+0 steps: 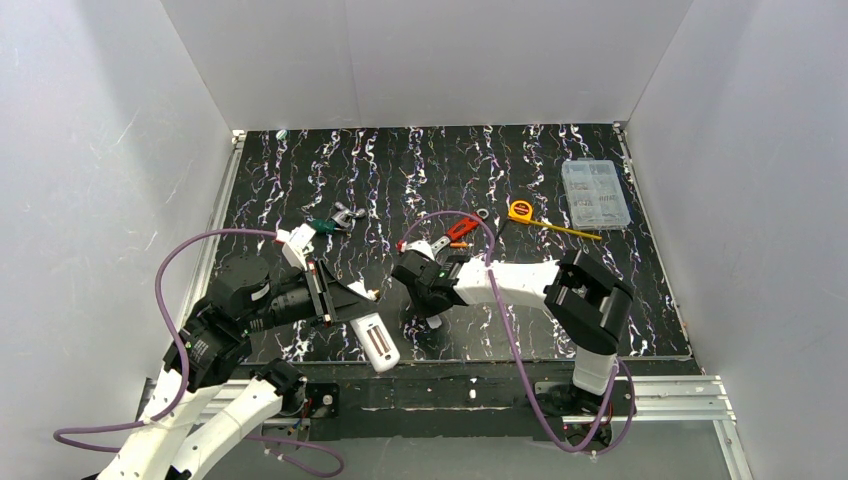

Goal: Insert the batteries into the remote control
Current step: Adjust the battery cover at the center of the board.

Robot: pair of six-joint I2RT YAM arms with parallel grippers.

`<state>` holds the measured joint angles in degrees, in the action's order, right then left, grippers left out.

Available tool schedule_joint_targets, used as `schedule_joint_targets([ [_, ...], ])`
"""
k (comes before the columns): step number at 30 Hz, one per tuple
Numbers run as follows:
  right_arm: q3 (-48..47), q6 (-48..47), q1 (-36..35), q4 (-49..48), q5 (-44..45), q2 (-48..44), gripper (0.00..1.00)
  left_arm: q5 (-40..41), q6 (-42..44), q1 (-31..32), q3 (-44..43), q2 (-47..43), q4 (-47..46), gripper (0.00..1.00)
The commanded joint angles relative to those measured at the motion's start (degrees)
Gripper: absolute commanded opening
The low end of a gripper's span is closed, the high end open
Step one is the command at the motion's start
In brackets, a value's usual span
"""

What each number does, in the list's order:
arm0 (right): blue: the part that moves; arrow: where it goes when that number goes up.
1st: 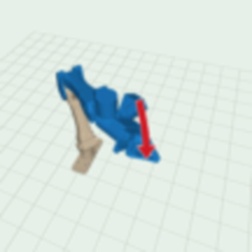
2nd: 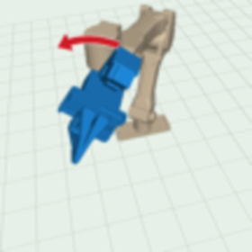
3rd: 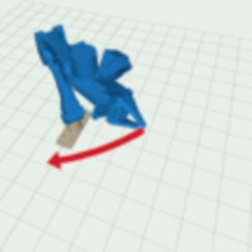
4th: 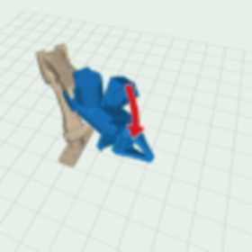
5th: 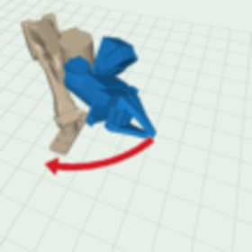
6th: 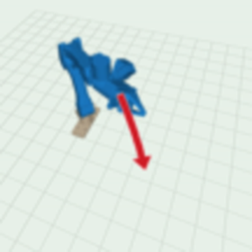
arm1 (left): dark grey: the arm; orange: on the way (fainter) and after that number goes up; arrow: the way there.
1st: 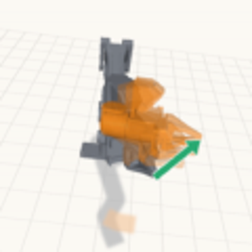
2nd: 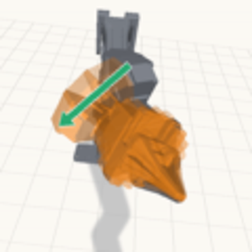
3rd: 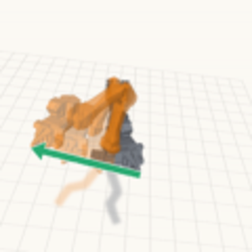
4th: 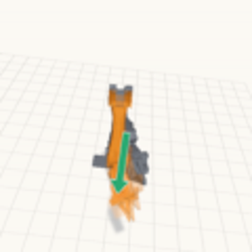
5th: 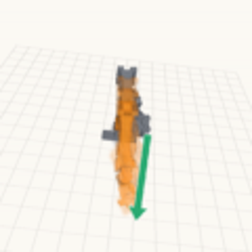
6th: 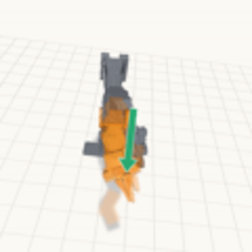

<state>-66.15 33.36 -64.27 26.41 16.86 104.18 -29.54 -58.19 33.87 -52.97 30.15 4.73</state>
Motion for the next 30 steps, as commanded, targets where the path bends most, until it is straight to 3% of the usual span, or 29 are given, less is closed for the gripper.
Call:
schedule_joint_targets([
  [1, 3.1, 1.4, -0.4, 8.2, 1.0, -0.6, 0.01, -1.6, -0.4, 0.1, -0.1, 0.0, -2.5, 0.00],
  [2, 3.0, 1.2, -0.4, 8.4, 1.3, -1.2, 0.03, -1.7, -0.4, 0.1, 0.0, 0.0, -2.6, 0.00],
  [5, 2.6, 0.6, -0.4, 8.1, 1.0, -2.2, 0.29, -1.8, -0.5, 0.1, -0.1, 0.1, -2.6, 0.00],
  [8, 3.1, 0.3, -0.4, 6.4, -0.7, -3.0, 0.39, -1.7, -0.4, 0.0, -0.3, 0.2, -2.5, 0.00],
  [20, 9.9, 3.0, 1.3, -0.8, -6.5, -9.9, 0.57, -1.6, -0.3, 0.1, -0.3, 0.3, -2.4, 0.00],
  [30, 12.7, 3.7, 4.3, -5.7, -11.3, -12.9, 0.59, -1.5, -0.5, 0.1, -0.1, 0.0, -2.6, 0.00],
])
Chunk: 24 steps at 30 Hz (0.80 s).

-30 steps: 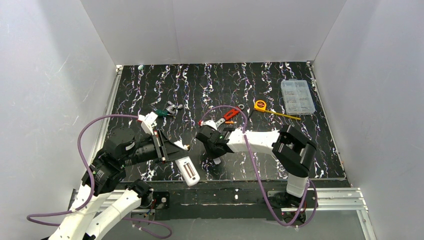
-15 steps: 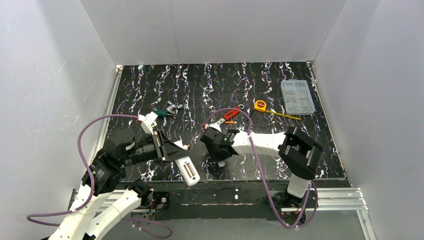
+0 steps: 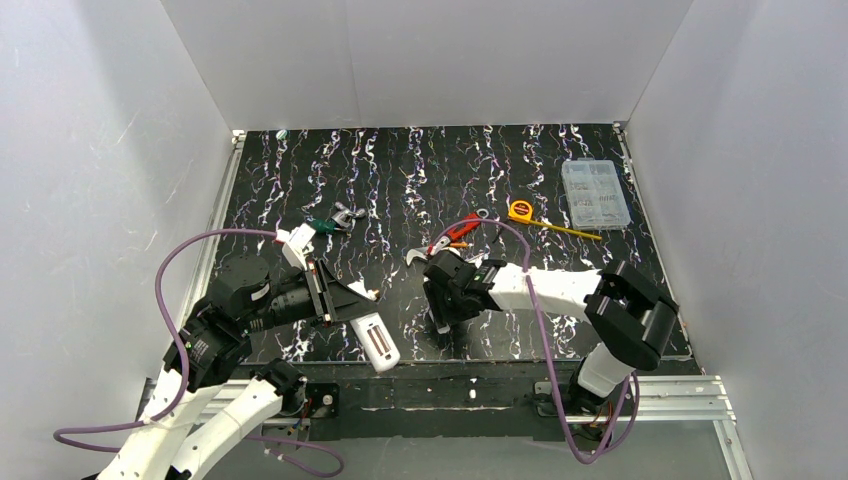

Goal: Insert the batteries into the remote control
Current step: Adjust the battery cover at the center of the board.

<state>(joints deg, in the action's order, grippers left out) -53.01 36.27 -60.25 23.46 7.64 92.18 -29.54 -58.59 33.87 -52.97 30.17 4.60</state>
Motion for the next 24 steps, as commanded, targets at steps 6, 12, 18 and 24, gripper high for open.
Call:
schedule_joint_targets([
  [6, -2.6, 1.0, 0.4, -1.5, -1.4, 1.3, 0.57, -1.5, 0.1, 0.1, -0.3, -0.2, -2.0, 0.00],
  [12, -2.8, 2.1, 0.4, -0.1, 0.6, 2.0, 0.56, -1.1, 0.3, 0.1, 0.0, -0.6, -1.8, 0.00],
  [18, -2.2, 4.0, 0.8, -1.5, 0.9, 1.7, 0.54, -1.4, 0.3, 0.1, -0.2, -0.2, -2.0, 0.00],
  [24, -0.5, 6.3, 2.3, -2.5, 0.7, 0.7, 0.54, -1.3, 0.4, 0.1, -0.1, -0.3, -1.9, 0.00],
])
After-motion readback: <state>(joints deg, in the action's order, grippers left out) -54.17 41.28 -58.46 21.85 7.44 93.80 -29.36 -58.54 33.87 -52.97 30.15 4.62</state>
